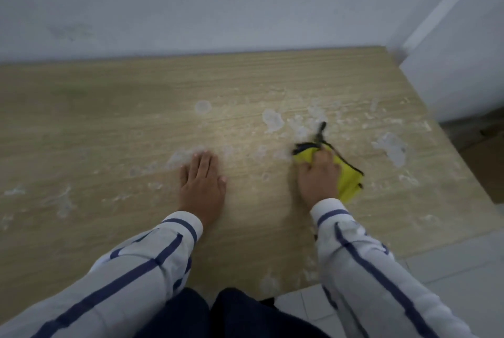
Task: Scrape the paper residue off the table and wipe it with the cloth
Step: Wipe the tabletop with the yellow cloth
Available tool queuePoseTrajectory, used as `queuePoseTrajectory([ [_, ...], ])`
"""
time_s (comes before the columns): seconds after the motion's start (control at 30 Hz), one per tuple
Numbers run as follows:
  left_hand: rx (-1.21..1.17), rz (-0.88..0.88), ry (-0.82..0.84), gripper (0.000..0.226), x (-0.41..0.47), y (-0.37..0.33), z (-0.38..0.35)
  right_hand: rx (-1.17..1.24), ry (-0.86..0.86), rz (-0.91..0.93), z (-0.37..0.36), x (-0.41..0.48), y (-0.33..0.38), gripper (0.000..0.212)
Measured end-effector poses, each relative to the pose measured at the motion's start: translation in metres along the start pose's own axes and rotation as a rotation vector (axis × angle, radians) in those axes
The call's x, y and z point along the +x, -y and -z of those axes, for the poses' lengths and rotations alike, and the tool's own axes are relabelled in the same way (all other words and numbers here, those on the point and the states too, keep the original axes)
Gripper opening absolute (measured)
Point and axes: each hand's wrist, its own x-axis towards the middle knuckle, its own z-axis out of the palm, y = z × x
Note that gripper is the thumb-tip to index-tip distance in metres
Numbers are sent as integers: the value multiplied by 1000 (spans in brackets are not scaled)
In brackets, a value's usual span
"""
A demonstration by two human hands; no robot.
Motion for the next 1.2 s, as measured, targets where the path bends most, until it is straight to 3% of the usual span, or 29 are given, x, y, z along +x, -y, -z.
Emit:
queuePoseTrajectory([
  [0.1,-11,15,-8,55,16,-32,-7,-6,224,461,-19,-17,36,48],
  [0.17,9,14,-9,56,25,-50,-11,-23,294,532,-16,-11,27,53],
  [0.27,-2,22,-6,60,37,-77,-17,-42,169,452,9,25,-39,51],
  [0.4,-21,59,-26,56,50,-112,-26,-15,-25,15,60,82,-138,50],
  [0.47,-20,58,-28,56,55,-128,-29,34,-74,-140,73,93,-142,39],
  [0.53,-22,67,-33,56,60,-142,-31,101,-56,11,65,90,-109,36],
  [0.63,-33,90,-36,55,69,-153,-34,-29,258,545,27,63,-59,45],
  [0.7,-26,89,-36,56,74,-156,-35,-66,303,664,21,71,-63,46],
  [0.77,-15,87,-38,57,79,-156,-34,-57,191,593,31,99,-93,47],
  [0.9,1,67,-24,58,88,-161,-33,10,-22,69,70,159,-158,40],
  [0.97,-7,61,-15,57,91,-165,-33,114,-74,-44,75,164,-140,36],
  [1.03,-3,54,-15,57,95,-169,-34,149,-61,175,59,153,-94,34],
  [1.1,3,66,-16,60,99,-171,-34,98,102,478,32,132,-50,42],
  [1.2,12,87,-20,60,108,-177,-34,37,294,656,16,136,-42,52],
])
